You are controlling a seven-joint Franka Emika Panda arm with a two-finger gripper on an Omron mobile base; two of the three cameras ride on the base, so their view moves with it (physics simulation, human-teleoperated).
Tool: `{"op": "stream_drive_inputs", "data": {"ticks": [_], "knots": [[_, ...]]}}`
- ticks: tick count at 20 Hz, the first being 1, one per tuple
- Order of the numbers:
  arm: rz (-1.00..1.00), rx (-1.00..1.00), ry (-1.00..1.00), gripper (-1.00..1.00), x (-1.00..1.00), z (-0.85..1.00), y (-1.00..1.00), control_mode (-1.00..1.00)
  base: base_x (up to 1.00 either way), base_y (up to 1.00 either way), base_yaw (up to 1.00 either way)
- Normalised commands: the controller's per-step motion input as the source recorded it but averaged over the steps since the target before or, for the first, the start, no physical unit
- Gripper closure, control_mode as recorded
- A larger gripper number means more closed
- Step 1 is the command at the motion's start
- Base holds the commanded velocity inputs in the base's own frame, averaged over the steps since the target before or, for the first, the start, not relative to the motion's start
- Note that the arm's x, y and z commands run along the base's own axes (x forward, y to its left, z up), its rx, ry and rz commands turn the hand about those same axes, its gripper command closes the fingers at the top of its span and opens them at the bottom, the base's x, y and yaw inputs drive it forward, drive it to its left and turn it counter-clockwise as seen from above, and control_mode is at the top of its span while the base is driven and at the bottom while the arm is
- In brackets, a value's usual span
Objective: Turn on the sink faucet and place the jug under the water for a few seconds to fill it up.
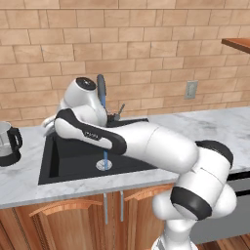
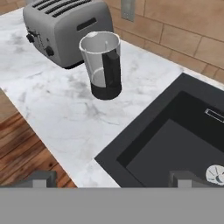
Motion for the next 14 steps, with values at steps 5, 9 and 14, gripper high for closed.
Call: {"op": "stream_drive_inputs", "data": {"ticks": [5, 9, 14], "knots": [[0.0, 0.0, 0.01, -1.0, 0.21, -0.33, 0.31, -1.0, 0.0, 0.0, 0.0], [0.0, 0.01, 0.0, -1.0, 0.2, -0.15, 0.4, -1.0, 0.0, 0.0, 0.0], [0.0, 0.0, 0.0, -1.0, 0.09, -0.06, 0.34, -1.0, 0.0, 0.0, 0.0]]}}
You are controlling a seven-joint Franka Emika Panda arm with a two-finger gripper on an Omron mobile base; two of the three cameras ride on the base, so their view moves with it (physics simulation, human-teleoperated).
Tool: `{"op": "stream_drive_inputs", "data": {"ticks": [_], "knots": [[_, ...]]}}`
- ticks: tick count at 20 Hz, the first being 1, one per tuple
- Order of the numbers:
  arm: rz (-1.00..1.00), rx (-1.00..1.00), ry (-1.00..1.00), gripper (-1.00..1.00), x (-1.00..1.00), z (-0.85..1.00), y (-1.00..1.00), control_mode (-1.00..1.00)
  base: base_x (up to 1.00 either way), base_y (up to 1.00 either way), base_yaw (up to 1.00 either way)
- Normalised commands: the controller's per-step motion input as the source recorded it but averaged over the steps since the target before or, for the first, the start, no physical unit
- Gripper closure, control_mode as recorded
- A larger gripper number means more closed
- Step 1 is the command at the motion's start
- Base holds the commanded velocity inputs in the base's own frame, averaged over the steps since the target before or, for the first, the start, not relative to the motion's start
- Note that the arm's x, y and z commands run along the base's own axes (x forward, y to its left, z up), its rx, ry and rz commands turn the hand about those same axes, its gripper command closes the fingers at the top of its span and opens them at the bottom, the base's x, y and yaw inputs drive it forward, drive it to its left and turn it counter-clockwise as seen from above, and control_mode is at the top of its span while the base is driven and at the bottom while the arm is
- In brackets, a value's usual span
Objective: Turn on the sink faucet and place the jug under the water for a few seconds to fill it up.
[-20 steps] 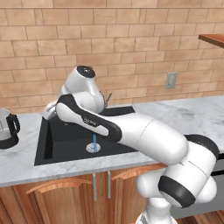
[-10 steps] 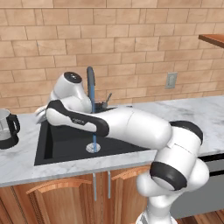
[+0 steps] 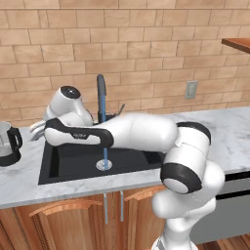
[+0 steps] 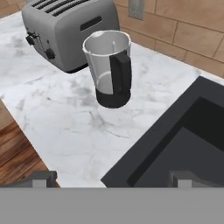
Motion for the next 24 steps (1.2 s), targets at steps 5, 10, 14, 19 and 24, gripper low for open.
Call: {"op": "stream_drive_inputs", "data": {"ticks": [5, 10, 14, 19, 24], "knots": [[0.0, 0.0, 0.0, -1.0, 0.01, 0.0, 0.04, -1.0, 0.0, 0.0, 0.0], [0.0, 0.0, 0.0, -1.0, 0.07, -0.06, 0.1, -1.0, 0.0, 0.0, 0.0], [0.0, 0.0, 0.0, -1.0, 0.15, -0.11, 0.12, -1.0, 0.0, 0.0, 0.0], [0.0, 0.0, 0.0, -1.0, 0.13, -0.2, 0.1, -1.0, 0.0, 0.0, 0.0], [0.0, 0.0, 0.0, -1.0, 0.1, -0.02, 0.21, -1.0, 0.0, 0.0, 0.0]]}}
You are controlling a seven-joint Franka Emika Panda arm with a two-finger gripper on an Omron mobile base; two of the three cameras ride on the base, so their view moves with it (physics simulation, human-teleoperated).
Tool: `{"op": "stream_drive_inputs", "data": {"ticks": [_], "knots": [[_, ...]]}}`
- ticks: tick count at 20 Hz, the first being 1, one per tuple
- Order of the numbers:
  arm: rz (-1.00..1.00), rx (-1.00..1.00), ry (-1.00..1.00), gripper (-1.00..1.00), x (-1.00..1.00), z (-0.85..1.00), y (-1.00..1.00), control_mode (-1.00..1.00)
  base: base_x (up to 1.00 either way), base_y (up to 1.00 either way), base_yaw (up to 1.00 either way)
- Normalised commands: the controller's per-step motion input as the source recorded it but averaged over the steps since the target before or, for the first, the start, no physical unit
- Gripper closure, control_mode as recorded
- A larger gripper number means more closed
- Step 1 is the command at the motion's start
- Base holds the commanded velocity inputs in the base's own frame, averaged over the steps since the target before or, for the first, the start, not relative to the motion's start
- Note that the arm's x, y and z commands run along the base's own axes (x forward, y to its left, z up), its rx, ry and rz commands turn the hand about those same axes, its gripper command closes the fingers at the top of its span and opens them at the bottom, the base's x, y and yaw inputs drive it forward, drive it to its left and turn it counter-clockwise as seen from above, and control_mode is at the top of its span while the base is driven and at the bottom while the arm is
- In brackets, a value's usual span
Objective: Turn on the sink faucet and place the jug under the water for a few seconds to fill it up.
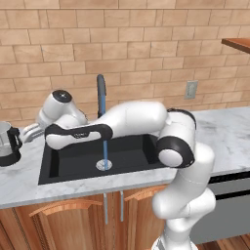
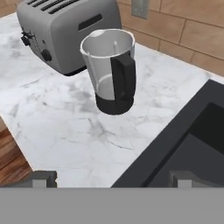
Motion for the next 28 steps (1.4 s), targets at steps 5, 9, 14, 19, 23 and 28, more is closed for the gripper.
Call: {"op": "stream_drive_inputs", "data": {"ticks": [5, 9, 14, 19, 23, 28], "knots": [[0.0, 0.0, 0.0, -1.0, 0.14, -0.05, 0.23, -1.0, 0.0, 0.0, 0.0], [0.0, 0.0, 0.0, -1.0, 0.19, -0.07, 0.23, -1.0, 0.0, 0.0, 0.0], [0.0, 0.0, 0.0, -1.0, 0.11, -0.14, 0.08, -1.0, 0.0, 0.0, 0.0], [0.0, 0.0, 0.03, -1.0, 0.15, -0.09, 0.04, -1.0, 0.0, 0.0, 0.0], [0.0, 0.0, 0.02, -1.0, 0.21, -0.12, 0.01, -1.0, 0.0, 0.0, 0.0], [0.0, 0.0, 0.03, -1.0, 0.26, -0.13, 0.0, -1.0, 0.0, 0.0, 0.0]]}}
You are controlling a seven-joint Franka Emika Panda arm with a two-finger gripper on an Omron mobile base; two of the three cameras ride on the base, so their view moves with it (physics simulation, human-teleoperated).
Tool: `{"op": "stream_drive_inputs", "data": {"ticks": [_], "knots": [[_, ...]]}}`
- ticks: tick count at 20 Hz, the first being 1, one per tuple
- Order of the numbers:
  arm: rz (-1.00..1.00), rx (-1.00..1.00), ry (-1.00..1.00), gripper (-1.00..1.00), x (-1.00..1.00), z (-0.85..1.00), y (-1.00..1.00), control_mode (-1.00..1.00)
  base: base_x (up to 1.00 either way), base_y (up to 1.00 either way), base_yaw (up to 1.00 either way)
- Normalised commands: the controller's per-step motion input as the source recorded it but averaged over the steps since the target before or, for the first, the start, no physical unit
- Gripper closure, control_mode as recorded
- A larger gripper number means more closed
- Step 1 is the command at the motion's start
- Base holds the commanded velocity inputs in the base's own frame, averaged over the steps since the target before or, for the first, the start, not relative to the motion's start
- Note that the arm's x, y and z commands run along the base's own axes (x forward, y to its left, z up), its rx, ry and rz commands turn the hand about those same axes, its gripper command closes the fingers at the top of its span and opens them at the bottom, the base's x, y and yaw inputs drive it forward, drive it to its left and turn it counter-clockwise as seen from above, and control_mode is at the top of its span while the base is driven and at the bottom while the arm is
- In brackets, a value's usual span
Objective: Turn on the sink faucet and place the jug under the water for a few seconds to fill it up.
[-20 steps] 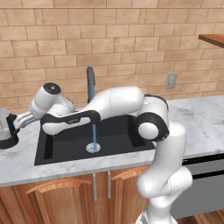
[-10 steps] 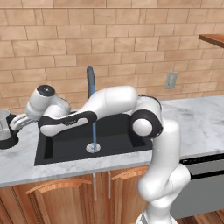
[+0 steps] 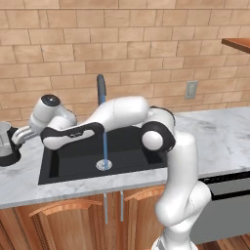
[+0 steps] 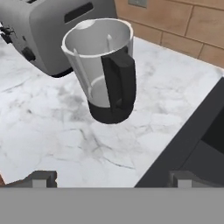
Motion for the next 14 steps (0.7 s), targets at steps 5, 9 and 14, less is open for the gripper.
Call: {"op": "stream_drive_inputs", "data": {"ticks": [5, 9, 14], "knots": [[0.0, 0.0, 0.02, -1.0, 0.16, -0.09, 0.01, -1.0, 0.0, 0.0, 0.0], [0.0, 0.0, 0.03, -1.0, 0.14, -0.07, 0.11, -1.0, 0.0, 0.0, 0.0], [0.0, 0.0, 0.04, -1.0, 0.18, -0.07, 0.16, -1.0, 0.0, 0.0, 0.0]]}}
